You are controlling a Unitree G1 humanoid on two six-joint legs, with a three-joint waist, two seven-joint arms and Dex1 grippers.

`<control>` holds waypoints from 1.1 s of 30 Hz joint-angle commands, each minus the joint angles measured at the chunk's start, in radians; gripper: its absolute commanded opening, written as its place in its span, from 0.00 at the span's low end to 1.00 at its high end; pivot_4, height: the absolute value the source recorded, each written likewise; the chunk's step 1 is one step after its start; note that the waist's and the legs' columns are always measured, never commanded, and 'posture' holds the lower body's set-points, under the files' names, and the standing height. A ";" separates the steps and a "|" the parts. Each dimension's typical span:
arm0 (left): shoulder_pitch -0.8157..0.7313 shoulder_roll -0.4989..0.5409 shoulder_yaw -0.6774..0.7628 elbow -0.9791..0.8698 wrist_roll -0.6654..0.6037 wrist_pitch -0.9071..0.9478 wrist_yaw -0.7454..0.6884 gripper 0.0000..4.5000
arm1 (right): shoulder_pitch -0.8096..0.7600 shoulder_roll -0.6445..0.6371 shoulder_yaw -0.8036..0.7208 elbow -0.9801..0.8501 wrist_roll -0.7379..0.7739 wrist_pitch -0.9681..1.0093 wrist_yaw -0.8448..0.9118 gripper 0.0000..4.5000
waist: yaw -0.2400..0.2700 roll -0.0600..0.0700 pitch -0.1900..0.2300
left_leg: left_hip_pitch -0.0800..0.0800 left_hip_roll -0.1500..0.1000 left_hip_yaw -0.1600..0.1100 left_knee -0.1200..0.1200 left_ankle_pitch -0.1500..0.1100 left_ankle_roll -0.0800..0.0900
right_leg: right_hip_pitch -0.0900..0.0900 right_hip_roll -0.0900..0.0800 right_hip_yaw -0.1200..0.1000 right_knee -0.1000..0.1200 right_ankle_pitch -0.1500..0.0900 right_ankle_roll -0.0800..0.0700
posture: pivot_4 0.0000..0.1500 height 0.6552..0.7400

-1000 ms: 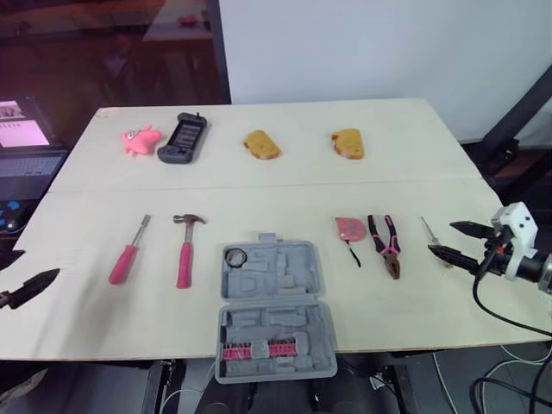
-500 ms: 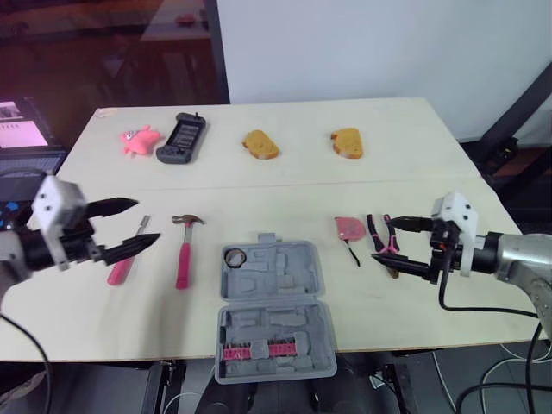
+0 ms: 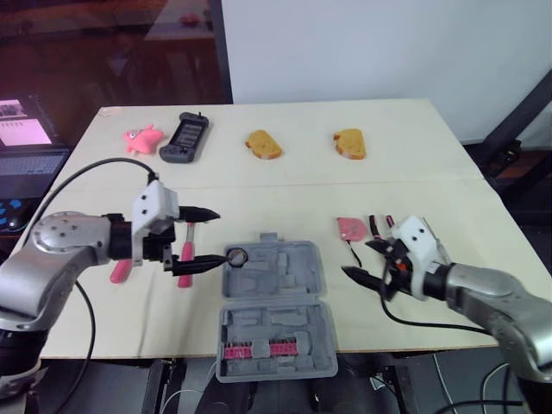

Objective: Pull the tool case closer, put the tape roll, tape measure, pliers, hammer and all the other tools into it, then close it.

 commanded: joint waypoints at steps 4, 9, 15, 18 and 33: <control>0.031 0.008 0.022 -0.085 0.013 0.011 0.052 0.99 | -0.044 0.105 0.013 0.107 -0.085 -0.006 -0.133 1.00 | 0.003 0.000 0.000 | 0.000 0.000 0.000 0.000 0.000 0.000 | 0.000 0.000 0.000 0.000 0.001 0.002 | 1.00 1.00; 0.084 0.021 0.044 -0.102 0.014 0.007 0.058 0.99 | -0.093 0.175 0.062 0.231 -0.151 -0.034 -0.184 1.00 | -0.001 0.000 0.000 | 0.001 0.000 0.000 -0.001 0.000 0.000 | 0.000 0.001 0.000 0.000 0.001 0.001 | 1.00 1.00; 0.106 0.033 0.071 -0.102 0.017 0.000 0.062 1.00 | -0.107 0.207 0.087 0.319 -0.196 -0.077 -0.178 0.80 | 0.001 0.000 0.000 | 0.000 0.000 -0.001 -0.001 0.000 0.000 | 0.000 0.002 0.001 0.000 0.001 0.001 | 1.00 1.00; 0.113 0.036 0.081 -0.101 0.020 -0.004 0.059 1.00 | -0.114 0.210 0.100 0.348 -0.217 -0.094 -0.174 0.61 | 0.000 0.000 0.000 | 0.001 0.000 -0.001 -0.001 0.000 0.000 | 0.000 0.002 0.001 0.000 0.001 0.001 | 1.00 1.00; 0.138 0.044 0.092 -0.062 0.051 -0.047 0.042 1.00 | -0.170 0.237 0.100 0.505 -0.266 -0.176 -0.134 0.43 | -0.019 0.000 0.000 | 0.001 0.001 -0.001 -0.002 0.000 0.000 | 0.000 0.003 0.001 0.001 0.001 0.001 | 1.00 1.00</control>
